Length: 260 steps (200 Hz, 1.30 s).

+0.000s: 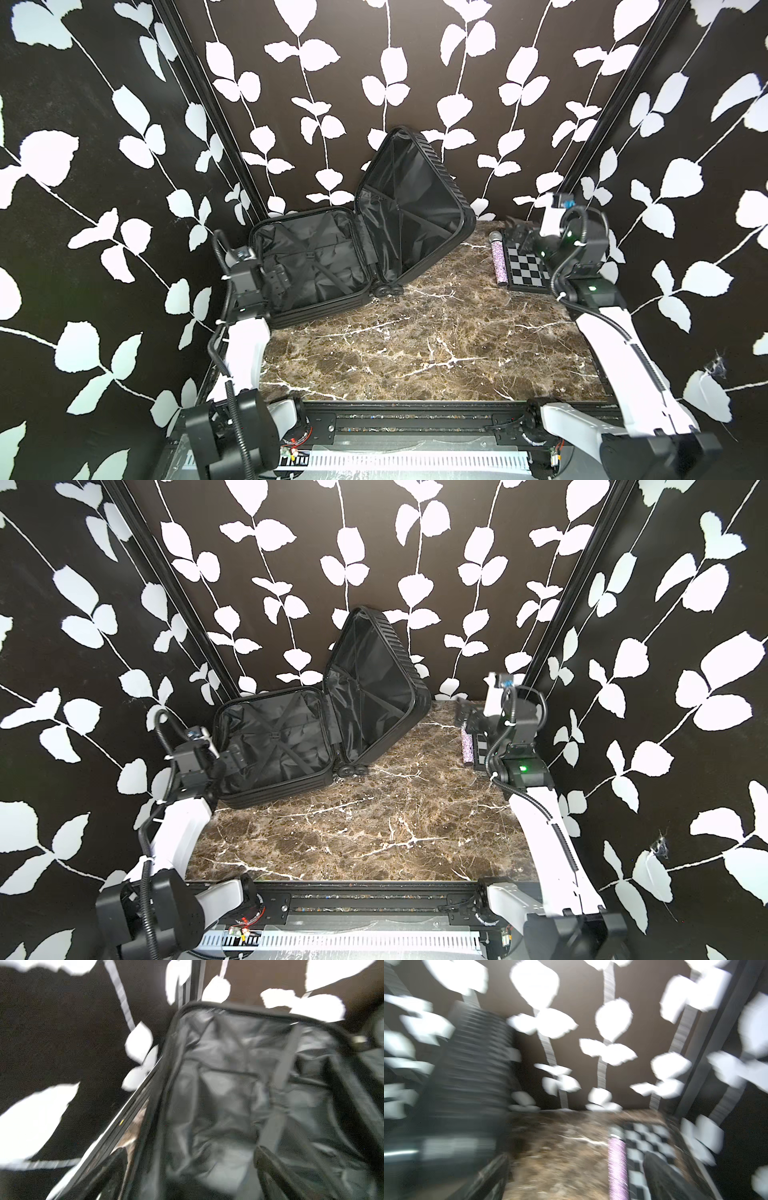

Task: Close the suitcase zippers
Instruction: Close the suitcase at the center of the board.

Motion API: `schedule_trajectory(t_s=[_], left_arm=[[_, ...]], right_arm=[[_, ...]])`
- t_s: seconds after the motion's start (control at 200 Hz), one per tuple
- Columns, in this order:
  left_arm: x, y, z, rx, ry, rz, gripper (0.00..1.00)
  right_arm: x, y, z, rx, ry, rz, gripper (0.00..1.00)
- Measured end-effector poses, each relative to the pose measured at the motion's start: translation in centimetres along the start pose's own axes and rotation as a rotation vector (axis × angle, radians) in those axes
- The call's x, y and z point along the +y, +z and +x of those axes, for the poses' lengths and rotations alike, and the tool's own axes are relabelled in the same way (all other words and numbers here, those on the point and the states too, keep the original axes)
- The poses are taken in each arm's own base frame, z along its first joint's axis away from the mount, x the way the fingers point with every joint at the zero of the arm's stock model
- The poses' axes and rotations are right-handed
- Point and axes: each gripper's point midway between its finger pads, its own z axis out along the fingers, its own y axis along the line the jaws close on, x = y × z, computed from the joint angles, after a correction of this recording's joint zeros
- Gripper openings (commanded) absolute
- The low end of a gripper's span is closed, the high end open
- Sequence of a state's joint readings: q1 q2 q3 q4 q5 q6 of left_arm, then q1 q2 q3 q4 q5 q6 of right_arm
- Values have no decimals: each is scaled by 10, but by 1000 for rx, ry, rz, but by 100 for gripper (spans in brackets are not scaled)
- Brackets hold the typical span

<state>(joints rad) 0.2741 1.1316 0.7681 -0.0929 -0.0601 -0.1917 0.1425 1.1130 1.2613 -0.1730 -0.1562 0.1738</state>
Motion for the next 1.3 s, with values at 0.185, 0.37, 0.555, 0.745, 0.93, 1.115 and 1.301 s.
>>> schedule_trajectory(t_s=[0.185, 0.37, 0.555, 0.745, 0.93, 1.115, 1.301], left_arm=[[26, 9, 16, 95, -125, -2, 80], [36, 29, 49, 224, -214, 19, 72], [35, 36, 60, 278, -223, 30, 68], [37, 43, 62, 305, -220, 28, 61], [38, 49, 66, 335, -209, 30, 59], [41, 51, 68, 352, -189, 26, 46], [42, 49, 72, 384, -183, 19, 21]], right_arm=[[80, -6, -41, -38, -23, -252, 93], [101, 33, -27, 63, -28, -270, 84], [100, 77, 15, 208, -43, -220, 84], [98, 92, 33, 273, -61, -181, 82], [93, 93, 34, 276, -63, -147, 81], [89, 94, 35, 275, -63, -126, 80], [82, 97, 43, 288, -62, -90, 69]])
